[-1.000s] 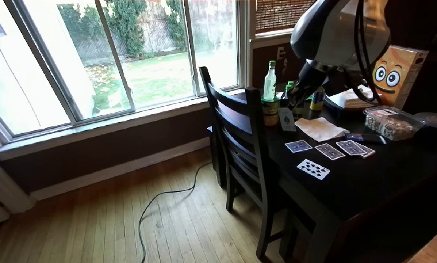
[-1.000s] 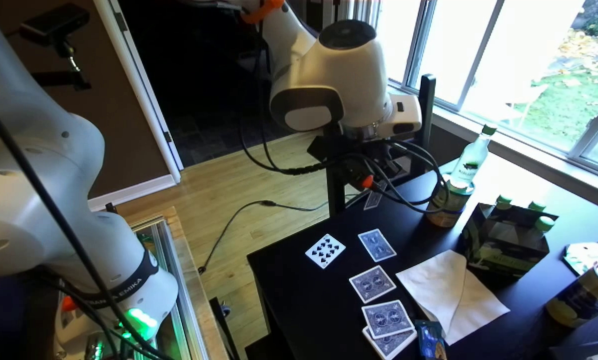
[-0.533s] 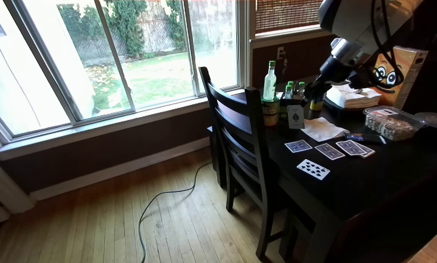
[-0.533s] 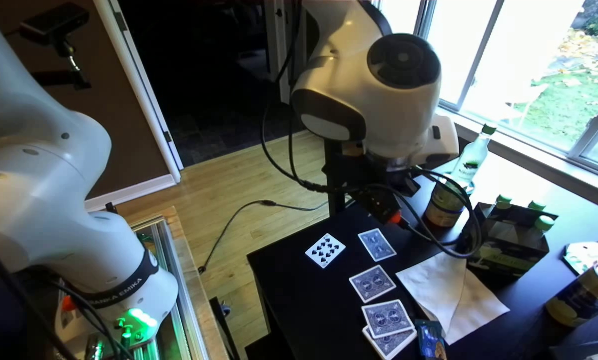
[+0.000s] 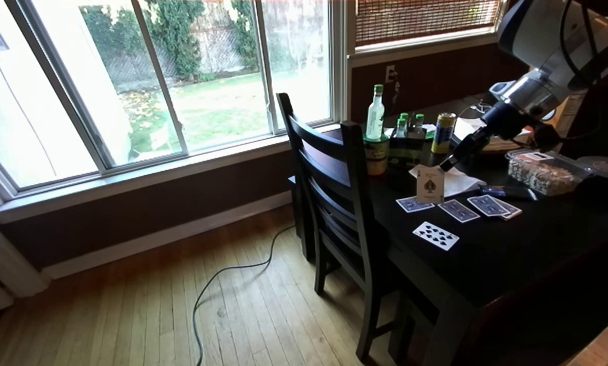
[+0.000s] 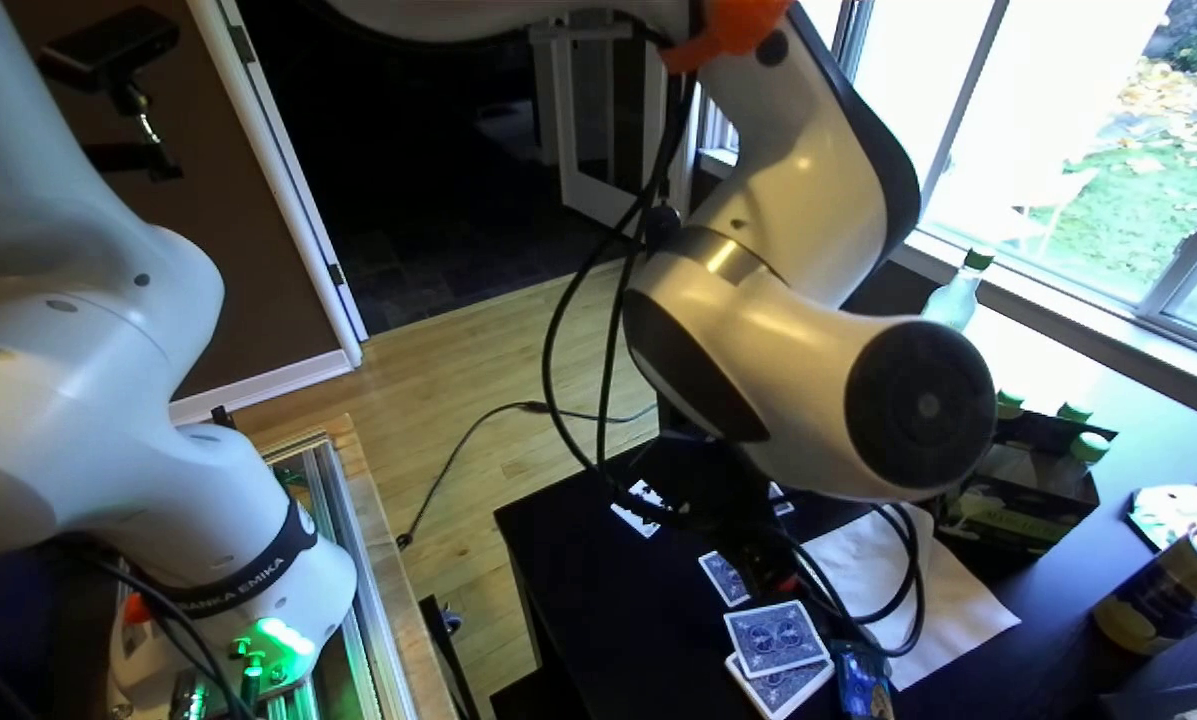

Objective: Flip one card over

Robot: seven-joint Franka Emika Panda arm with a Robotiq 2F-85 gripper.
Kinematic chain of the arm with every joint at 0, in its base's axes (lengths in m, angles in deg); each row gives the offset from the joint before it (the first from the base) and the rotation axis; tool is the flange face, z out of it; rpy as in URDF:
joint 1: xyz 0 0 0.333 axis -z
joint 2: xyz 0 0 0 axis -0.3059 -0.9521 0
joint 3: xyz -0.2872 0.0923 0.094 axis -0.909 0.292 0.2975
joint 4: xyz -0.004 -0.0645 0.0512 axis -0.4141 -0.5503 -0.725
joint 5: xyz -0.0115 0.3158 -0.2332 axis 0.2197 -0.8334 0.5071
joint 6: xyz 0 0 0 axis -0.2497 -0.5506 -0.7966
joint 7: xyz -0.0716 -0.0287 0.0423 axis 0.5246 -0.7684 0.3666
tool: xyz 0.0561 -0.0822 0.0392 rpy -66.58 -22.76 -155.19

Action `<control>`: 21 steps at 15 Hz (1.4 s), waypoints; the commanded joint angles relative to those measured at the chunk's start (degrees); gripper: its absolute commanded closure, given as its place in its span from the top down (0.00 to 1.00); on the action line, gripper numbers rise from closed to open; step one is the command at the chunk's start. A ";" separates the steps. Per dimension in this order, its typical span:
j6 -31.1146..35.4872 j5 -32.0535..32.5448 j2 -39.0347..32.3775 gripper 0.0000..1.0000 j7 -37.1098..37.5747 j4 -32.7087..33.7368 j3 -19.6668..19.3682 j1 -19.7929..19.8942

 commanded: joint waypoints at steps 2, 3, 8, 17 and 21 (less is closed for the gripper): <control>-9.71 2.42 -6.04 0.00 -4.21 5.08 -4.71 -0.51; -11.27 3.11 -7.25 0.00 -4.16 6.08 -5.17 -0.50; -16.27 6.55 -12.56 0.00 -2.27 11.37 -5.41 -0.78; -19.14 6.53 -13.60 0.00 -2.79 12.35 -5.15 0.10; -24.77 8.26 -16.13 0.00 -2.22 14.87 -5.41 0.46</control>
